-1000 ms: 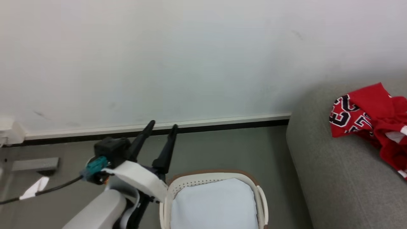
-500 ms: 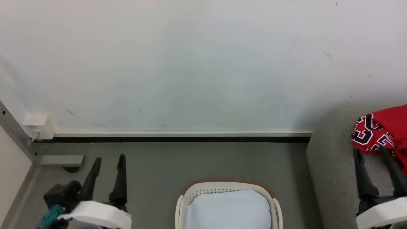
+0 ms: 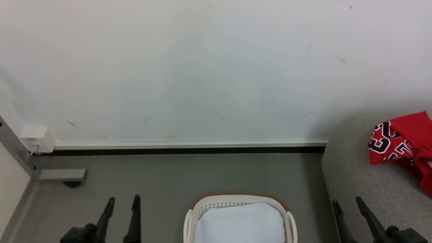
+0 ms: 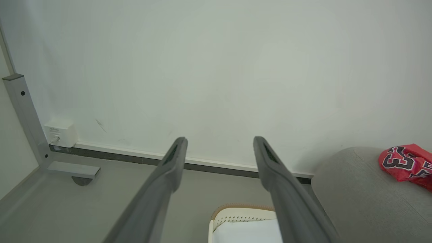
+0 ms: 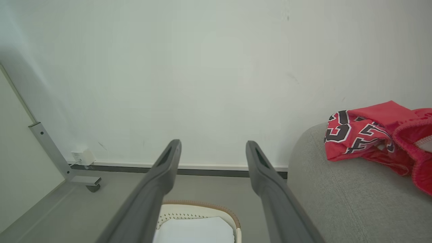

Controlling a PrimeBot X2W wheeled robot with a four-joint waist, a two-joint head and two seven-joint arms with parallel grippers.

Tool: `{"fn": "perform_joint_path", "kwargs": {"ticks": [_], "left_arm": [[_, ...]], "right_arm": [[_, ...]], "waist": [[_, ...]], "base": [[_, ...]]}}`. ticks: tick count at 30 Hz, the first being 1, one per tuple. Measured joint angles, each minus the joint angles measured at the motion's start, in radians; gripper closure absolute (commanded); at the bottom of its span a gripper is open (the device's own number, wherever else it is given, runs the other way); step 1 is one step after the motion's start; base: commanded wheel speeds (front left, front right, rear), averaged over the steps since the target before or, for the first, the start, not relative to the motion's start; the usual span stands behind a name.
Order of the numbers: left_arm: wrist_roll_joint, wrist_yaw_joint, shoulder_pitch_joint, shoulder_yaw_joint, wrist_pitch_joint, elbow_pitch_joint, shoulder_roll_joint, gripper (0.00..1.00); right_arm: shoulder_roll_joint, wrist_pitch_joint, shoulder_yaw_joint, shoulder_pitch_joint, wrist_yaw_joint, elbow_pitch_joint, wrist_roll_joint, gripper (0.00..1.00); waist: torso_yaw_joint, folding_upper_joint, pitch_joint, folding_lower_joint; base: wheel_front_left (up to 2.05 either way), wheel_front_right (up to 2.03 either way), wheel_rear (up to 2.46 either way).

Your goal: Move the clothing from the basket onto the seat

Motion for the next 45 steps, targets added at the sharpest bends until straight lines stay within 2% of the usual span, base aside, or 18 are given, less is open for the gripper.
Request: {"fn": "perform_joint_path", "kwargs": {"ticks": [6,11,29,30,35,45], "left_arm": [[0.067,-0.071,-0.002,0.07,0.0,0.026,-0.044,0.0],[0.111,-0.106,-0.005,0.106,0.0,0.031,-0.067,0.0],[0.168,-0.15,-0.013,0.17,0.0,0.072,-0.105,0.0],[0.167,-0.15,-0.013,0.173,0.0,0.074,-0.107,1.0],[0.157,-0.149,0.006,0.17,0.01,0.115,-0.119,1.0],[-0.029,-0.149,-0.003,0.187,0.062,0.119,-0.119,1.0]], "right_arm": [[-0.015,-0.017,0.012,-0.013,0.0,0.038,0.009,0.0],[-0.015,-0.019,0.022,-0.03,0.0,0.048,0.018,0.0],[-0.006,-0.023,0.024,-0.034,0.0,0.042,0.032,0.0],[-0.006,-0.023,0.025,-0.034,0.0,0.042,0.032,1.0],[0.008,-0.015,0.027,-0.007,0.0,0.074,0.046,1.0],[0.013,0.031,-0.008,-0.011,0.0,0.073,0.205,1.0]], "waist": [[-0.01,0.0,0.01,0.0],[-0.016,0.0,0.015,0.0],[-0.018,0.0,0.019,0.0],[-0.017,0.0,0.019,0.0],[-0.017,0.0001,0.02,0.0],[-0.013,0.0,0.022,0.0]], "base": [[0.0,0.0,0.0],[0.0,0.0,0.0],[0.0,0.0,0.0],[0.0,0.0,0.0],[0.0,0.0,0.0],[0.0,0.0,0.0]]}}
